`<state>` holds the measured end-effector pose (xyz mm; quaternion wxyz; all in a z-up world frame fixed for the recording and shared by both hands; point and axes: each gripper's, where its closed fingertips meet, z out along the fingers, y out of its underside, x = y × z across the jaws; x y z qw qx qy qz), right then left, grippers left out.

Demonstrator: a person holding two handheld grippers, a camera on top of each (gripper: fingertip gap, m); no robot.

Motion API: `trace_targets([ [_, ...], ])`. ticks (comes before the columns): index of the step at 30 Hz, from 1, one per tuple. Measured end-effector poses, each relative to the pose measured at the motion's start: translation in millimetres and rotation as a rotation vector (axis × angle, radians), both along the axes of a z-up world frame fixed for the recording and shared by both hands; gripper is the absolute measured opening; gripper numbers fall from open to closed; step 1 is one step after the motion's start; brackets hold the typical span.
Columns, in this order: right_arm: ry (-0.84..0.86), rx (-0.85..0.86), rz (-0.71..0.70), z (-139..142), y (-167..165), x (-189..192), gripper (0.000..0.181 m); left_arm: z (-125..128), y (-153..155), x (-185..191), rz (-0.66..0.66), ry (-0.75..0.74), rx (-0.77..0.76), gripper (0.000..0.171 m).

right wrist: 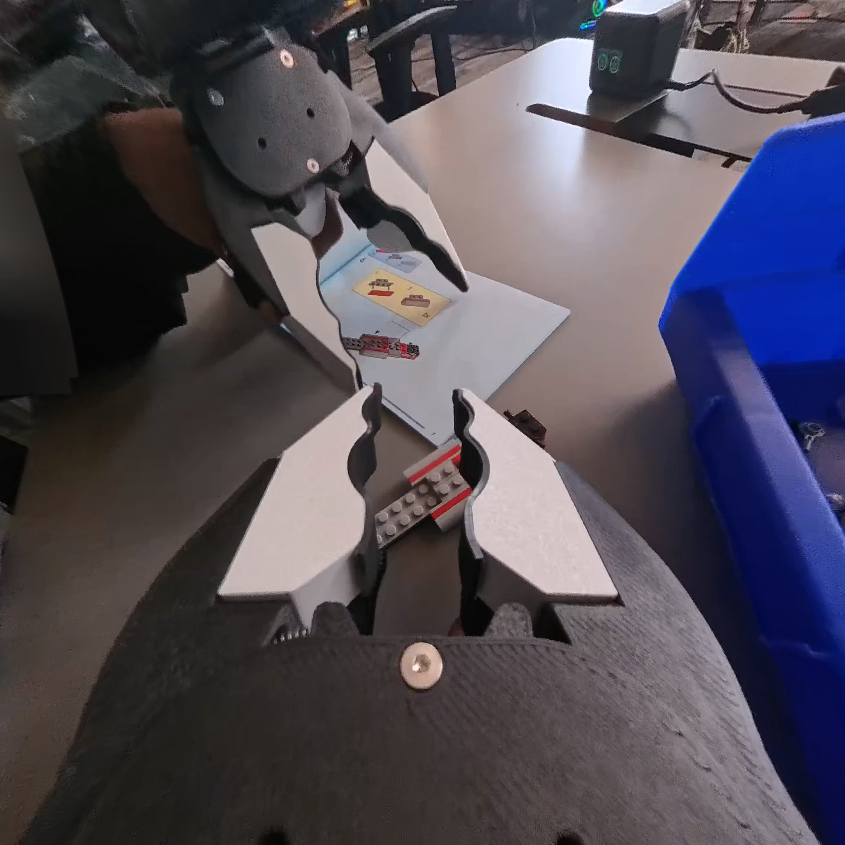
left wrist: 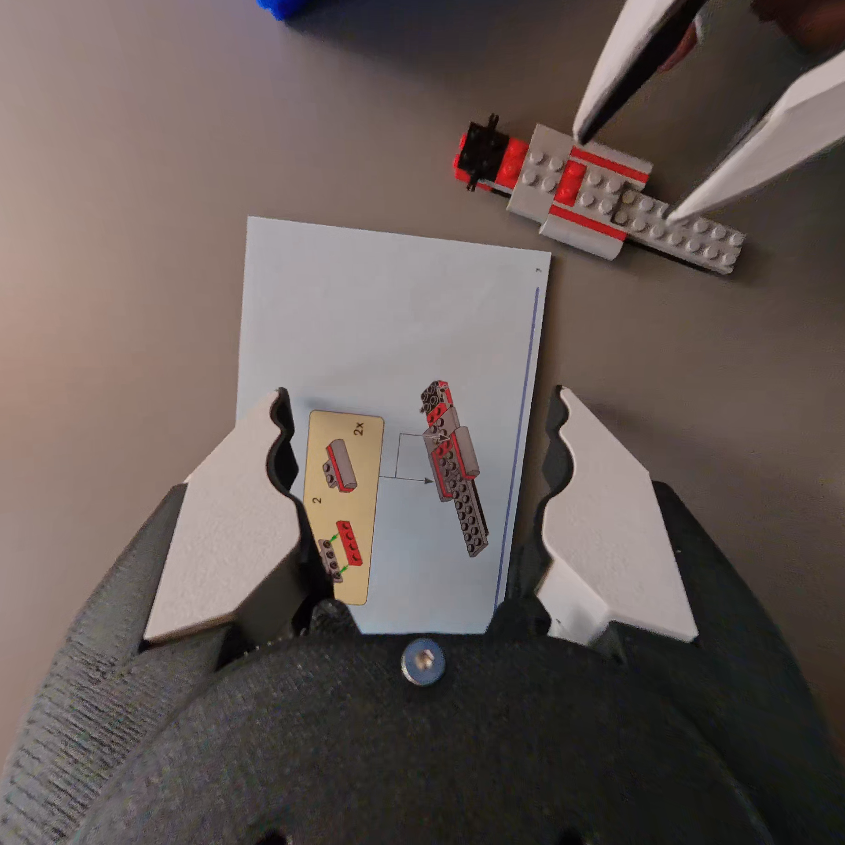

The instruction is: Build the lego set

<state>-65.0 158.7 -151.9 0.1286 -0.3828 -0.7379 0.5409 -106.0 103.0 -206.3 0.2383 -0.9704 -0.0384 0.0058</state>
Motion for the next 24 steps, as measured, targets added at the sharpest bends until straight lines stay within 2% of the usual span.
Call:
trace_targets([
  [10, 0.0, -0.016, 0.011, 0.7, -0.1, 1.0, 0.034, -3.4, -3.1, -5.8, 0.026, 0.006, -0.017, 0.108],
  [24, -0.007, 0.001, 0.023, -1.5, -2.7, 1.7, 0.034, 5.9, -7.0, -11.5, 0.061, -0.005, 0.01, 0.109],
])
